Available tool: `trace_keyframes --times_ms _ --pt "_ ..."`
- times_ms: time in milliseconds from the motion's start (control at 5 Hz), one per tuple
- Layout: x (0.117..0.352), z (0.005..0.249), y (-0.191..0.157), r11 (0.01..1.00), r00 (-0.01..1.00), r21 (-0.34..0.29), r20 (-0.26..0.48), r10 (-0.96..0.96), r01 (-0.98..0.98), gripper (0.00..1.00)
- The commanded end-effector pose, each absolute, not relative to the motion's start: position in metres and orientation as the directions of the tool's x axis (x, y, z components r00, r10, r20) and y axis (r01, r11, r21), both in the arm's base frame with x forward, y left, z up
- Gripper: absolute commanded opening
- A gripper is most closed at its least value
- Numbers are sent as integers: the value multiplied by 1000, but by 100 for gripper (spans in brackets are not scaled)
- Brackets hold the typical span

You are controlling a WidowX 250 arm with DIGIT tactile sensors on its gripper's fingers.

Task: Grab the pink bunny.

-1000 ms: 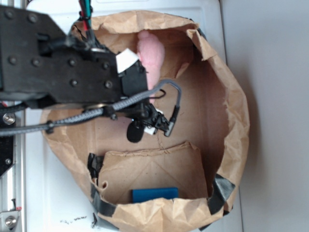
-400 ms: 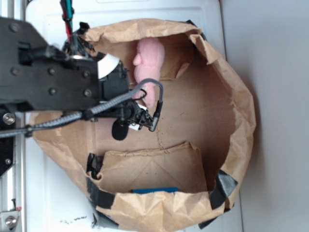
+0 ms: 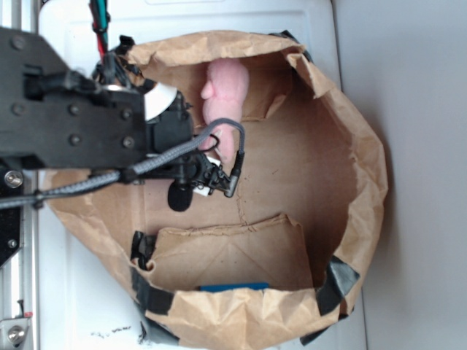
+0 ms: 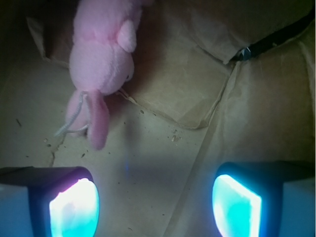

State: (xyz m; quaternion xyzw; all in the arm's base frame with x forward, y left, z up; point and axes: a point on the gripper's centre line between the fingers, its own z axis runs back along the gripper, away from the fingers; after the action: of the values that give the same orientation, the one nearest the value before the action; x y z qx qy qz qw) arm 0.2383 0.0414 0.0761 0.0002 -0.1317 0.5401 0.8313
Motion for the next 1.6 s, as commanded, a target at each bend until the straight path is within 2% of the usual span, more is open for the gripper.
trace_keyframes --times_ms 0,600,800,1000,1200,1400 --pt "242 86 35 430 391 -126 247 886 -894 100" --pt "242 86 35 430 391 -126 247 886 -894 100" --pt "267 75 54 396 341 -153 295 892 -905 100" --pt "298 79 71 377 314 -190 294 903 -906 100" --pt "313 81 78 375 313 -207 279 908 -904 100" --pt "308 84 77 396 336 -215 267 903 -893 100"
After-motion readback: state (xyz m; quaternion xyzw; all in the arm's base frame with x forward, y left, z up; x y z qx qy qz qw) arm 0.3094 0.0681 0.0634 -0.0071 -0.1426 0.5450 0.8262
